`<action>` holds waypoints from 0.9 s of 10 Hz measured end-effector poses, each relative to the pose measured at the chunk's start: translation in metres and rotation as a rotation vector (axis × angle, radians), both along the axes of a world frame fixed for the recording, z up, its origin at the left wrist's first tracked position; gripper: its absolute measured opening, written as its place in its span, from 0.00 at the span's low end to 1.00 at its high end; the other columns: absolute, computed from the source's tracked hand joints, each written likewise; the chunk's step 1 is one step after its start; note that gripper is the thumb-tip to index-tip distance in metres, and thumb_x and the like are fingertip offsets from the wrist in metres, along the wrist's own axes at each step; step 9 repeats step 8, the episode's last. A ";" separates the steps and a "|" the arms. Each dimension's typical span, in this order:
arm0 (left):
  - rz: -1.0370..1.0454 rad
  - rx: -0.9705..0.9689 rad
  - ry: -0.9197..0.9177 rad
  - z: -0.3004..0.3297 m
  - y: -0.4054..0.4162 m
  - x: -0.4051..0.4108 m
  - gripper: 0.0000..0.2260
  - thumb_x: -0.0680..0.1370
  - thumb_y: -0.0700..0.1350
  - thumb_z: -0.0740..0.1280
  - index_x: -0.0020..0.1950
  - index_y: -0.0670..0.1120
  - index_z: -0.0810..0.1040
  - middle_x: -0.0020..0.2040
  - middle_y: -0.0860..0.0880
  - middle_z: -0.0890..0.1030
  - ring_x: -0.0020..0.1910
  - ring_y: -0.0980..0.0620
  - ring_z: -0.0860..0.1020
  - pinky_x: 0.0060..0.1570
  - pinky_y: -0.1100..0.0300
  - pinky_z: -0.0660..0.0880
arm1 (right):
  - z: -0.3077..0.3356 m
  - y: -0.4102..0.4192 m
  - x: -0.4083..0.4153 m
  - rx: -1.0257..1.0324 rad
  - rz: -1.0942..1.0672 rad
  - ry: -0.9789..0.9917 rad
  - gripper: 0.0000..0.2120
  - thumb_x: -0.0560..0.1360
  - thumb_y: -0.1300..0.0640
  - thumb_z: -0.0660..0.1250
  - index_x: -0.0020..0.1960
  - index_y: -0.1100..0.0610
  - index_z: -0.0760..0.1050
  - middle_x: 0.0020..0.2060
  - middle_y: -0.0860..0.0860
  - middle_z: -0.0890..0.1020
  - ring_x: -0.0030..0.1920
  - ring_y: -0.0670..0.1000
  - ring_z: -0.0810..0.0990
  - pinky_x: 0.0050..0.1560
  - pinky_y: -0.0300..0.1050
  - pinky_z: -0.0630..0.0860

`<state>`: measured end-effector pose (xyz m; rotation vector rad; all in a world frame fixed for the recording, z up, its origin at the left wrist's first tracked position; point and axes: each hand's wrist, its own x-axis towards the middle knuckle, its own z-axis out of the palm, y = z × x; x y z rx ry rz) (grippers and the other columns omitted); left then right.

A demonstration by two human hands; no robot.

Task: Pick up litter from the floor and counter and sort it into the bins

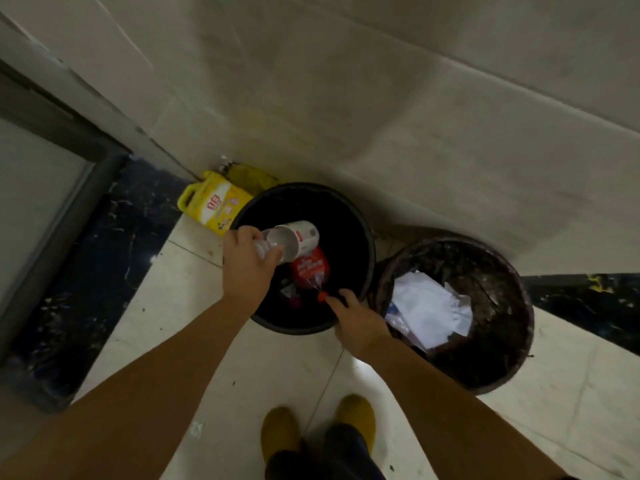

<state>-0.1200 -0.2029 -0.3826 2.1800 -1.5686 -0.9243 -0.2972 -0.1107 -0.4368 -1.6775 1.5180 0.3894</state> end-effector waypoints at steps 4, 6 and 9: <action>0.163 0.290 0.186 -0.131 0.013 -0.019 0.18 0.77 0.41 0.67 0.64 0.37 0.68 0.65 0.34 0.66 0.62 0.34 0.71 0.61 0.46 0.71 | -0.028 0.008 -0.009 -0.201 0.319 0.154 0.23 0.67 0.61 0.73 0.61 0.54 0.76 0.57 0.56 0.79 0.45 0.59 0.83 0.35 0.50 0.81; -0.018 0.304 0.032 -0.048 0.002 0.012 0.29 0.76 0.49 0.69 0.73 0.42 0.62 0.70 0.36 0.64 0.69 0.36 0.65 0.67 0.44 0.66 | 0.027 -0.010 -0.004 0.023 0.167 0.095 0.28 0.79 0.56 0.59 0.77 0.51 0.53 0.76 0.54 0.54 0.67 0.62 0.71 0.64 0.54 0.73; -0.256 0.395 -0.004 0.106 0.005 0.047 0.20 0.77 0.48 0.67 0.66 0.40 0.70 0.60 0.37 0.77 0.60 0.38 0.76 0.57 0.49 0.74 | 0.174 -0.034 0.007 0.079 -0.049 0.033 0.24 0.79 0.52 0.59 0.73 0.56 0.60 0.69 0.59 0.66 0.65 0.63 0.72 0.65 0.54 0.72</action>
